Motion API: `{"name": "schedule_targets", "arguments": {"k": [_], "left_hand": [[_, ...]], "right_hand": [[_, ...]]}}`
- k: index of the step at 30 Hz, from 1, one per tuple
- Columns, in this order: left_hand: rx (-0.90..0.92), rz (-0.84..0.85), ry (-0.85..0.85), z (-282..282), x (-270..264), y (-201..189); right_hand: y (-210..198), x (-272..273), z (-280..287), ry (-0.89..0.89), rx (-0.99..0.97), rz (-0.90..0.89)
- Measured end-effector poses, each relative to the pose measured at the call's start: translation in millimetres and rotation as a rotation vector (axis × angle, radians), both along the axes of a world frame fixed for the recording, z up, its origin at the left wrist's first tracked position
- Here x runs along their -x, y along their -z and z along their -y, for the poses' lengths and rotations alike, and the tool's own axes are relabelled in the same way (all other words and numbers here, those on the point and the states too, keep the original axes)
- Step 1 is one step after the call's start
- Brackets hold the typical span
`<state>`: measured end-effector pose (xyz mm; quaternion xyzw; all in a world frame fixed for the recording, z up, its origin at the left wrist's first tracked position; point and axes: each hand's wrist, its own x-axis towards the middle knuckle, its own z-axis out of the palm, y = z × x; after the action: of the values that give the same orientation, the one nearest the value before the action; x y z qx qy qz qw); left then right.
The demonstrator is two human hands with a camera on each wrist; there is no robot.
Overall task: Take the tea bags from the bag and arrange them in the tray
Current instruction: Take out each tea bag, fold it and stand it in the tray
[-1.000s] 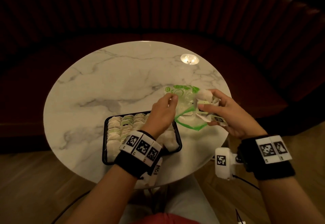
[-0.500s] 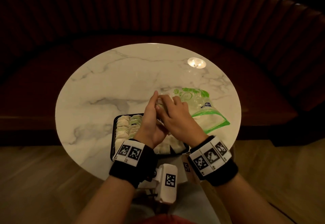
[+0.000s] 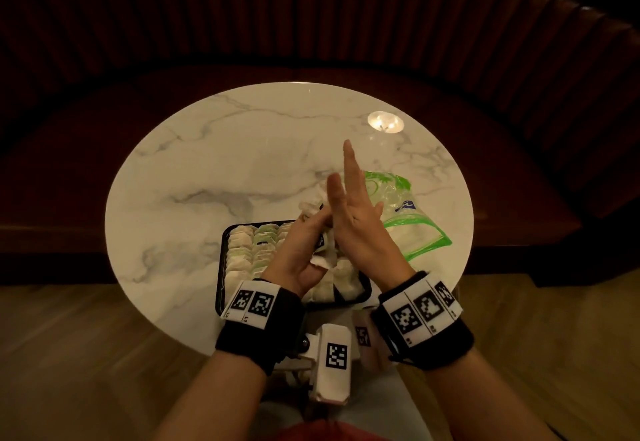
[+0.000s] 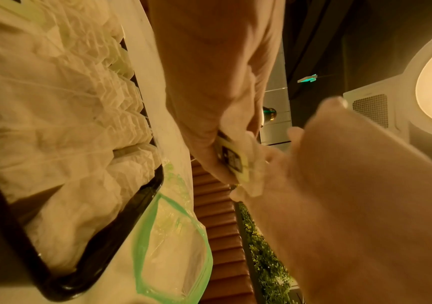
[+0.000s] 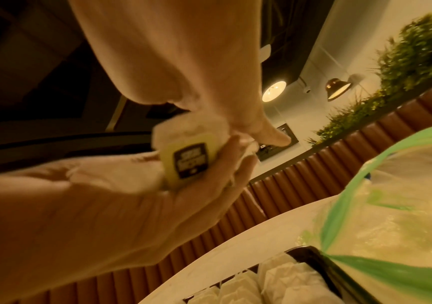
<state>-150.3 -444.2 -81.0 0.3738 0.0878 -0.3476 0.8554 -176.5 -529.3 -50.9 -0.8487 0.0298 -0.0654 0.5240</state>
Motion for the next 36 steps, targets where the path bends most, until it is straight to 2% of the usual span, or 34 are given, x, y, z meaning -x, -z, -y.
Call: {"name": "schedule_targets", "arguments": {"k": [3, 6, 9, 11, 14, 17, 21, 25, 28, 30, 32, 33, 35, 36], "left_hand": [[-0.001, 0.0, -0.031, -1, -3, 4], [0.001, 0.01, -0.088, -4, -4, 2], [0.0, 0.034, -0.1, -8, -3, -5], [-0.004, 0.054, -0.081, -12, -1, -10], [-0.015, 0.092, -0.06, -17, 2, -12], [-0.039, 0.092, -0.071, -24, 6, -11], [-0.07, 0.083, -0.081, -28, 8, -6], [-0.099, 0.069, -0.1, -29, 4, -8], [-0.127, 0.074, -0.128, -33, -1, -12], [-0.163, 0.083, -0.148, -38, -4, -14], [-0.187, 0.084, -0.162, -42, -7, -18], [-0.18, 0.081, -0.176, -44, -7, -20], [-0.191, 0.08, -0.192, -48, -10, -25], [-0.217, 0.083, -0.186, -50, -11, -26]], "right_hand": [[-4, 7, 21, 0.11, -0.07, 0.086], [3, 18, 65, 0.249, 0.029, -0.012], [27, 26, 108, 0.158, 0.284, -0.299], [47, 23, 122, 0.064, 0.467, -0.421], [71, 12, 127, -0.028, 0.587, -0.416], [82, -6, 127, -0.029, 0.613, -0.376], [93, -39, 125, -0.041, 0.703, -0.598], [100, -52, 127, -0.075, 0.859, -0.686], [140, -62, 142, -0.114, 0.902, -0.691], [161, -65, 152, -0.161, 0.997, -0.767], [137, -53, 139, -0.222, 0.98, -0.793], [124, -47, 133, -0.192, 0.904, -0.788], [108, -46, 131, -0.157, 0.923, -0.698], [101, -43, 128, -0.099, 0.823, -0.665]]}}
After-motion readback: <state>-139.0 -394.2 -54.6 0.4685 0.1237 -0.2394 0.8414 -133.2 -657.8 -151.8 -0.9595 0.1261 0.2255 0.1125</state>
